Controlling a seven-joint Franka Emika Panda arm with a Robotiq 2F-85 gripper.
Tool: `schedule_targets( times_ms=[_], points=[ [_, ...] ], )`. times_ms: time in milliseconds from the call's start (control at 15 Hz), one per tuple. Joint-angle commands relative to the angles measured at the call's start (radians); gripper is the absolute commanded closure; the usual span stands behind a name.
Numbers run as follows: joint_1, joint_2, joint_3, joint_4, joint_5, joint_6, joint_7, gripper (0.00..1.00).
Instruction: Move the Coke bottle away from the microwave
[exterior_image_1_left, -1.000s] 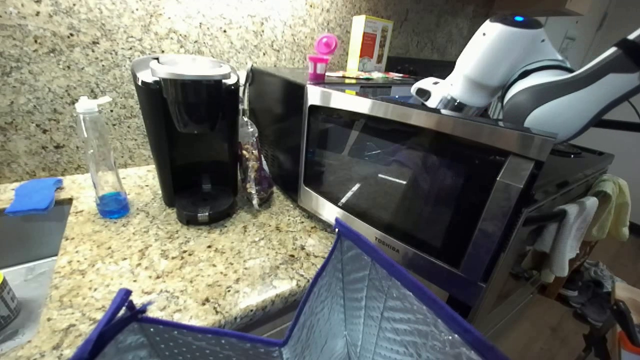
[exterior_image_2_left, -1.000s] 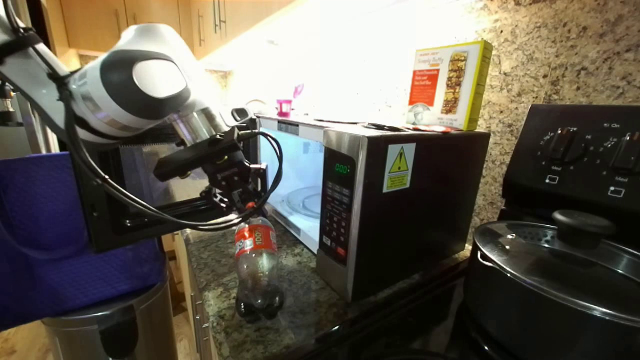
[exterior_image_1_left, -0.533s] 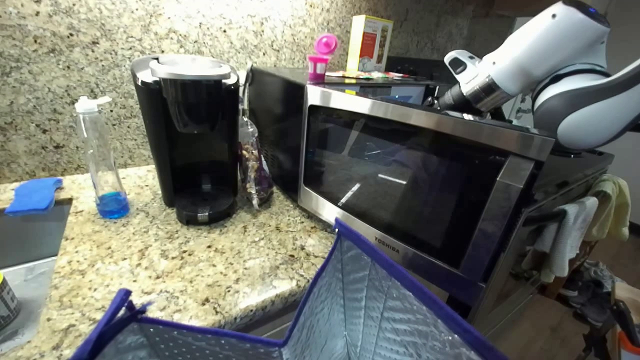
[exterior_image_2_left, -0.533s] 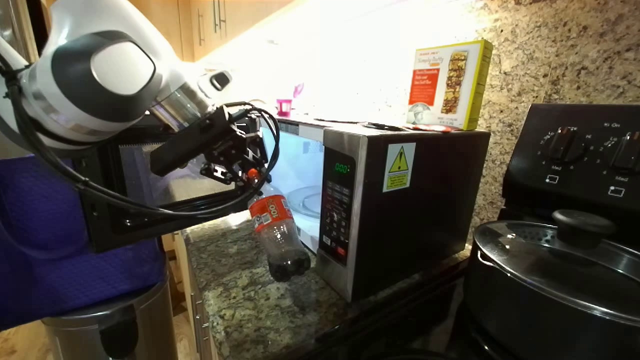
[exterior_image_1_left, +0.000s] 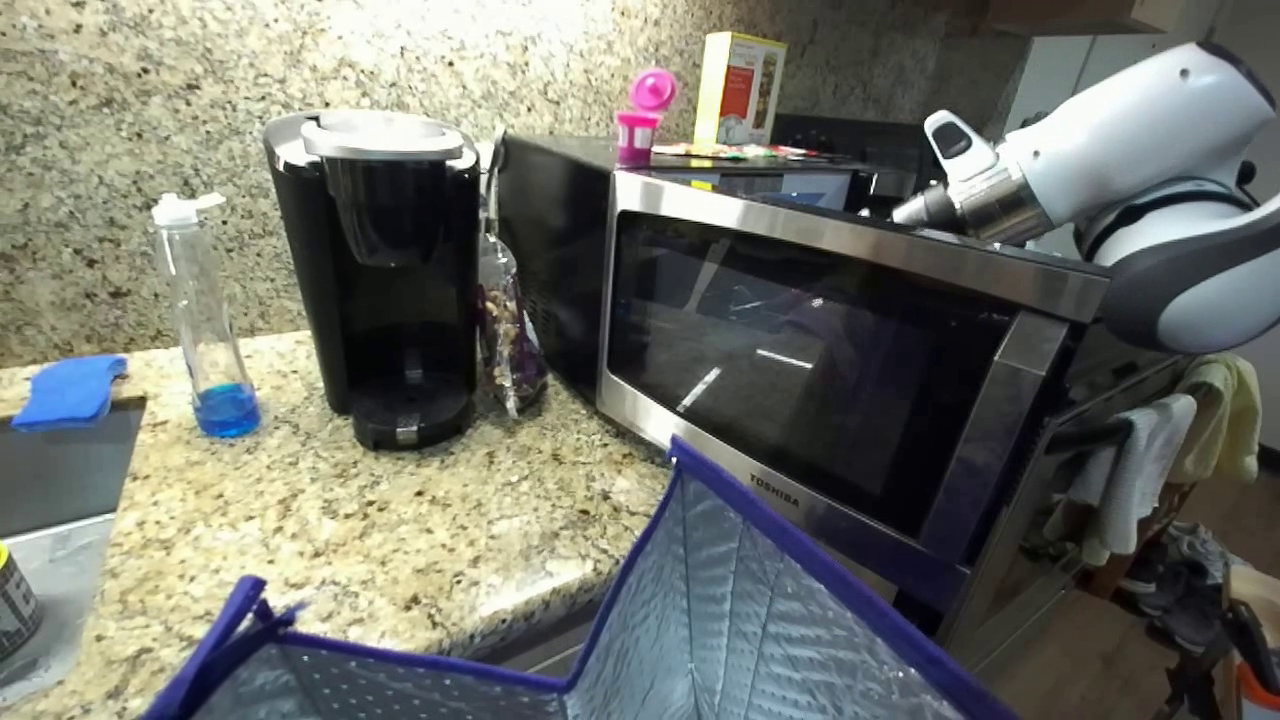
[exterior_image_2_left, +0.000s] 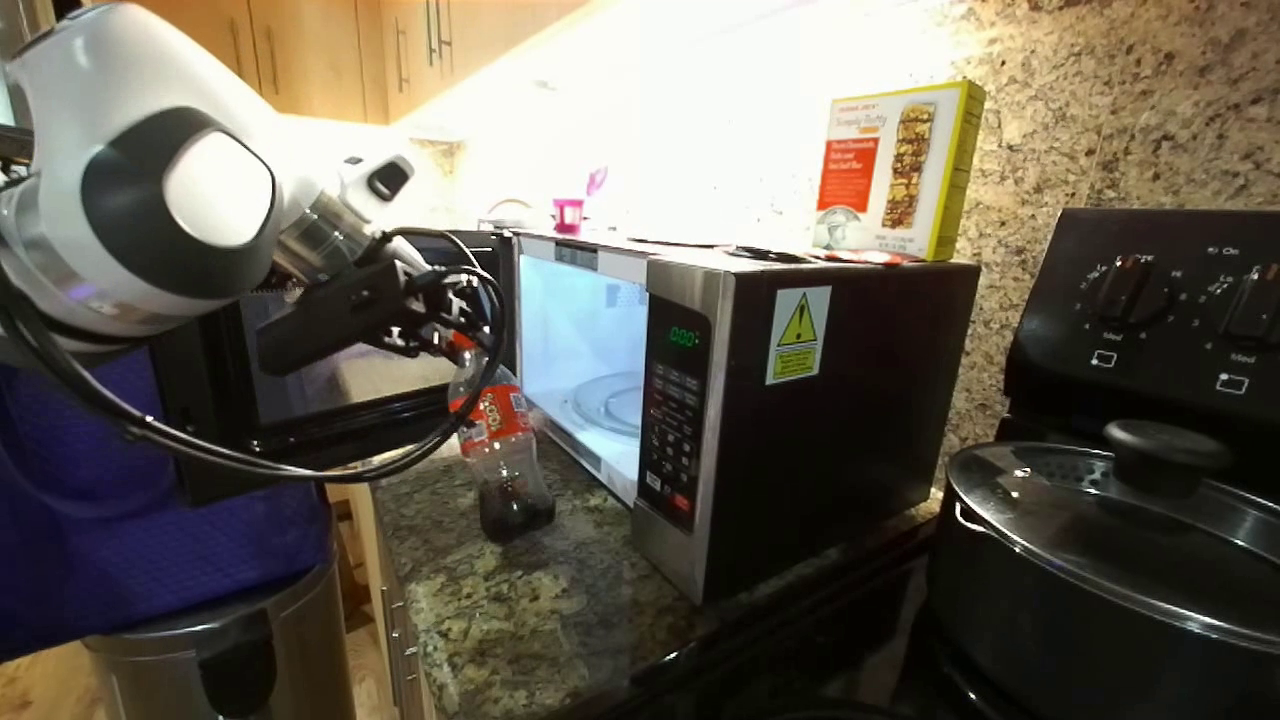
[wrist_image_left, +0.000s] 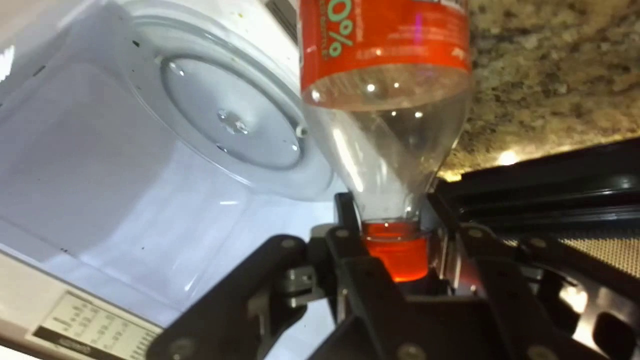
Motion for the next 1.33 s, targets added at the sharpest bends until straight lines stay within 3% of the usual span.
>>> schedule_targets(
  times_ms=[0, 200, 467, 800, 1067, 1267],
  points=[
    [0.103, -0.083, -0.083, -0.001, -0.174, -0.003, 0.278, 0.89],
    [0.268, -0.140, -0.254, -0.004, -0.263, -0.005, 0.418, 0.89],
    [0.566, -0.232, -0.592, -0.044, -0.327, -0.007, 0.489, 0.89],
    [0.896, -0.329, -1.016, -0.070, -0.386, -0.008, 0.412, 0.89],
    [1.161, -0.363, -1.361, -0.016, -0.397, -0.012, 0.296, 0.89],
    [1.388, -0.460, -1.609, 0.068, -0.403, -0.017, 0.173, 0.89]
  ],
)
